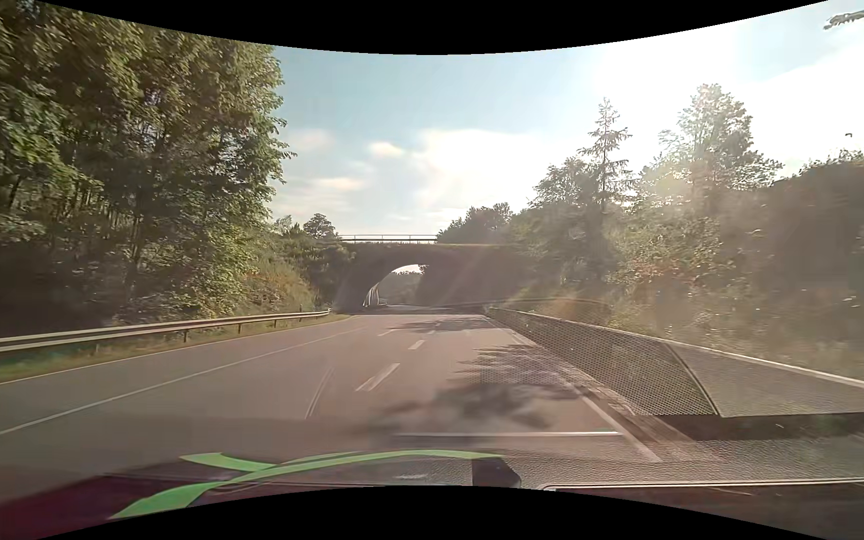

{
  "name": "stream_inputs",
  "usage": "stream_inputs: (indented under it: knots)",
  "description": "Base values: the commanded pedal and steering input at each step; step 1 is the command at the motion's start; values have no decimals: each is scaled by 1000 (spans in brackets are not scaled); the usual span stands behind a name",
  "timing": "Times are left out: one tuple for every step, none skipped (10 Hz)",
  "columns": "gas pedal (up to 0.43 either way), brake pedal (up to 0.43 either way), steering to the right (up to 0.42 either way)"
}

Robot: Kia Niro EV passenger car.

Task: Follow the waypoints while adhering to traffic rules and regulations

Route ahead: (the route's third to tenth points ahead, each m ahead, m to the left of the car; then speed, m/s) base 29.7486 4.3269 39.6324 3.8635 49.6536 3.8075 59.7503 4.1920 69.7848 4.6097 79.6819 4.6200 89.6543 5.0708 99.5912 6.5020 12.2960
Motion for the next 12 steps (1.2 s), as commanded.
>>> stream_inputs:
  knots:
    - [398,0,10]
    - [398,0,8]
    - [398,0,5]
    - [398,0,1]
    - [398,0,-2]
    - [398,0,-4]
    - [398,0,-4]
    - [398,0,-6]
    - [398,0,-9]
    - [398,0,-13]
    - [398,0,-14]
    - [398,0,-14]
